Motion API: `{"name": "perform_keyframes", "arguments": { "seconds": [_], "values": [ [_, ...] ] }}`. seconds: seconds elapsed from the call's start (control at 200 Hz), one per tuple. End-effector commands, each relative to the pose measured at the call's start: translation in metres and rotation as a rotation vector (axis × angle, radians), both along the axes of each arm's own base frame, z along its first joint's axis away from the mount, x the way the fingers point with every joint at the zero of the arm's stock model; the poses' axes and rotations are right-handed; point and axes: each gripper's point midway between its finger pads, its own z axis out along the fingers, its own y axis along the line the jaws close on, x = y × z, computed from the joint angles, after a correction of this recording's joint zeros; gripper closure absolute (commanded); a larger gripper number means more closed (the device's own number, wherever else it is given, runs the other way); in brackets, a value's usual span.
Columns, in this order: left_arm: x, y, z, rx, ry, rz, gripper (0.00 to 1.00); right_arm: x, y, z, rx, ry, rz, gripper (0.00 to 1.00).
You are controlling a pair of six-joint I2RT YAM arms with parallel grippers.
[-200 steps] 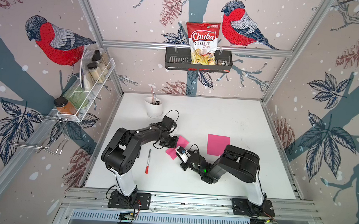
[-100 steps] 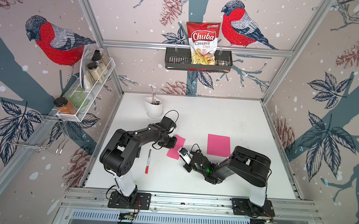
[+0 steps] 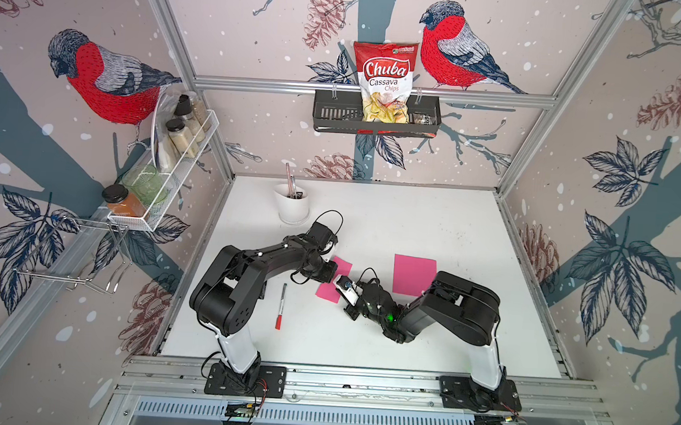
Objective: Fold the square paper along the opposite sides
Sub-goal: Smooth out the paper at the center of the board.
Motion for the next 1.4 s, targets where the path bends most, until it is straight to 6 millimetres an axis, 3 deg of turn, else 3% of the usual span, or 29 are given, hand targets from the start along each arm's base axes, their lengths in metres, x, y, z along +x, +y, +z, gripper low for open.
{"name": "perform_keyframes", "arguments": {
  "seconds": [0.0, 0.53, 0.555, 0.65, 0.73, 0.82, 0.92, 1.006, 1.111, 1.396],
  "values": [
    [-0.027, 0.02, -0.018, 0.12, 0.103, -0.018, 1.0, -0.005, 0.002, -0.006, -0.013, -0.012, 0.023, 1.0],
    [-0.024, 0.027, -0.021, 0.187, 0.098, -0.033, 1.0, -0.036, -0.009, -0.049, -0.225, 0.063, 0.054, 1.0],
    [-0.015, 0.022, -0.014, 0.181, 0.074, -0.04, 1.0, -0.037, -0.01, -0.052, -0.233, 0.077, 0.052, 1.0],
    [-0.014, 0.017, -0.012, 0.215, 0.057, -0.087, 1.0, -0.044, -0.014, -0.055, -0.237, 0.1, 0.057, 1.0],
    [-0.011, 0.013, -0.013, 0.244, 0.04, -0.13, 1.0, -0.05, -0.015, -0.041, -0.189, 0.088, 0.05, 1.0],
    [-0.01, 0.008, -0.015, 0.253, 0.035, -0.175, 1.0, -0.051, -0.017, -0.004, -0.087, 0.063, 0.018, 1.0],
    [-0.01, 0.0, -0.018, 0.248, 0.03, -0.231, 1.0, -0.041, -0.024, 0.043, 0.037, 0.007, -0.052, 1.0],
    [-0.009, -0.008, -0.018, 0.242, 0.026, -0.274, 1.0, -0.031, -0.03, 0.067, 0.1, -0.035, -0.108, 1.0],
    [-0.013, -0.021, -0.012, 0.214, 0.011, -0.348, 1.0, -0.015, -0.032, 0.068, 0.109, -0.063, -0.161, 1.0],
    [-0.027, -0.045, 0.015, 0.071, -0.013, -0.444, 1.0, 0.012, -0.041, 0.04, 0.085, -0.025, -0.236, 1.0]
  ]
}}
